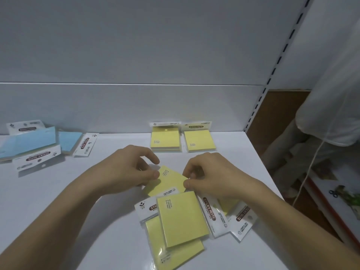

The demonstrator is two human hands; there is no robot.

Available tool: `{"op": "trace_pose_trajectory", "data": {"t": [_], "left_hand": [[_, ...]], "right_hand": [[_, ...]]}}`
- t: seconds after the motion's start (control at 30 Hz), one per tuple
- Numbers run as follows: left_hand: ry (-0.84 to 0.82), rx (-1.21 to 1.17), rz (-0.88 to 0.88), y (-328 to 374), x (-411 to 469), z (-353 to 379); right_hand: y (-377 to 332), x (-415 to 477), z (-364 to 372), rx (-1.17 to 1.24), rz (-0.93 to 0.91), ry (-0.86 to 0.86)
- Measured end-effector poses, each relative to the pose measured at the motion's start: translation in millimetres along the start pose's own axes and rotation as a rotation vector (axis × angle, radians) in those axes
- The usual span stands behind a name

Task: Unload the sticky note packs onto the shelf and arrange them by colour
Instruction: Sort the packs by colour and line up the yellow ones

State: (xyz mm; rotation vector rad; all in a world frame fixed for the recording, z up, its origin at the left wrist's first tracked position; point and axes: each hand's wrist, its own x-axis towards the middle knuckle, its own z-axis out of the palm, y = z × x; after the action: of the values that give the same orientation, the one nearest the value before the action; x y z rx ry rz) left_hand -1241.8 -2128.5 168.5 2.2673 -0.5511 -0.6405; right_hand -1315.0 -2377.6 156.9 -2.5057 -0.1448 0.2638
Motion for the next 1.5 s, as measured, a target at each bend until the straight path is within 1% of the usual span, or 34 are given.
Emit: {"op": "trace_pose_trajectory", "data": {"t": [0.07, 0.13, 0.17, 0.2, 0.33, 0.43, 0.63, 0.73, 0.83, 0.97, 1.07, 1.17, 1.23, 1.3, 1.4, 1.5], "left_hand": [[0.037, -0.101, 0.041, 2.2, -0.9, 0.0], [0.084, -0.262, 0.061, 4.2, -0.1, -1.4], [0.082, -0.323, 0.058, 6.0, 0.2, -1.0], [0.073, -0.353, 0.054, 8.0, 0.6, 0.9], [0.095, -0.350, 0.035, 10.0, 4.0, 11.6], [0.100, -0.405, 0.039, 6.1, 4.7, 5.6], [0.137, -0.701, 0.078, 1.4, 3.6, -8.5], [0.155, -0.803, 0.083, 0.9, 4.8, -7.7], [0.168, -0.815, 0.114, 2.8, 5.0, -3.7], [0.184, -0.829, 0.136, 0.6, 7.7, 0.8], [0.205, -0.821, 0.148, -1.9, 9.7, 1.8], [0.247, -0.824, 0.152, -3.6, 10.9, 0.8], [0.251, -0.791, 0.158, -5.5, 11.6, 0.4], [0.224, -0.769, 0.185, -5.9, 11.2, 2.7], [0.219, -0.701, 0.219, -4.9, 11.2, 6.3], [0.331, -0.567, 0.242, -6.2, 16.0, 8.0]], "right_hand": [[0.1, 1.3, 2.2, 0.034, 0.017, 0.003], [-0.2, 3.1, 3.6, 0.057, 0.017, 0.041], [-0.6, 3.9, 4.6, 0.087, 0.012, 0.069], [-0.6, 4.8, 6.0, 0.122, 0.008, 0.098], [0.2, 6.8, 12.6, 0.213, 0.007, 0.191], [3.9, 6.2, 14.6, 0.319, 0.015, 0.257], [5.6, 3.9, 6.5, 0.503, 0.034, 0.396], [2.4, 4.2, 3.2, 0.663, 0.030, 0.350], [3.1, 2.3, 4.6, 0.770, 0.014, 0.282], [3.5, -0.3, 6.1, 0.895, -0.020, 0.265], [2.6, -0.6, 4.3, 0.989, 0.033, 0.263], [-2.5, 3.0, -3.0, 1.082, 0.121, 0.212], [-7.2, 10.7, -8.0, 1.037, 0.150, 0.259], [-10.8, 23.0, -13.5, 0.944, 0.144, 0.356], [-13.5, 49.0, -20.5, 0.664, 0.107, 0.489], [-12.5, 77.3, -23.0, 0.366, 0.064, 0.587]]}}
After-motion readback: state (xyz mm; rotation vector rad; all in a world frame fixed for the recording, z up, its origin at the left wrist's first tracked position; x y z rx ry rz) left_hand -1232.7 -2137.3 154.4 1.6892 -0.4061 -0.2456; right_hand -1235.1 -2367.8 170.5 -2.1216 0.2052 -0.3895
